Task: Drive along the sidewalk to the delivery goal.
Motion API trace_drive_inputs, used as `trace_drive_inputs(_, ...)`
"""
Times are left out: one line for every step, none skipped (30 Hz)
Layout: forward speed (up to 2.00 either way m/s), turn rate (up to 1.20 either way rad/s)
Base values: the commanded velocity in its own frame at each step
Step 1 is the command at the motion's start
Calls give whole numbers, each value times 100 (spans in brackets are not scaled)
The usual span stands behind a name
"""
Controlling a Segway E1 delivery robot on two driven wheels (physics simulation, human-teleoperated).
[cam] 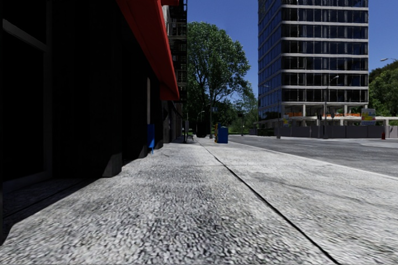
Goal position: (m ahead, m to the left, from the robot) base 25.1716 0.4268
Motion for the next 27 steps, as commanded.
trace_drive_inputs(200, 0)
trace_drive_inputs(200, 0)
trace_drive_inputs(200, 0)
trace_drive_inputs(200, 0)
trace_drive_inputs(200, 0)
trace_drive_inputs(200, 0)
trace_drive_inputs(200, 0)
trace_drive_inputs(200, 0)
trace_drive_inputs(200, 0)
trace_drive_inputs(200, 0)
trace_drive_inputs(200, 0)
trace_drive_inputs(200, 0)
trace_drive_inputs(200, 0)
trace_drive_inputs(200, 0)
trace_drive_inputs(200, 0)
trace_drive_inputs(200, 0)
trace_drive_inputs(200, 0)
trace_drive_inputs(200, 0)
trace_drive_inputs(200, 0)
trace_drive_inputs(200, 0)
trace_drive_inputs(200, 0)
trace_drive_inputs(200, 0)
trace_drive_inputs(200, 0)
trace_drive_inputs(200, 0)
trace_drive_inputs(200, 0)
trace_drive_inputs(200, 0)
trace_drive_inputs(200, 0)
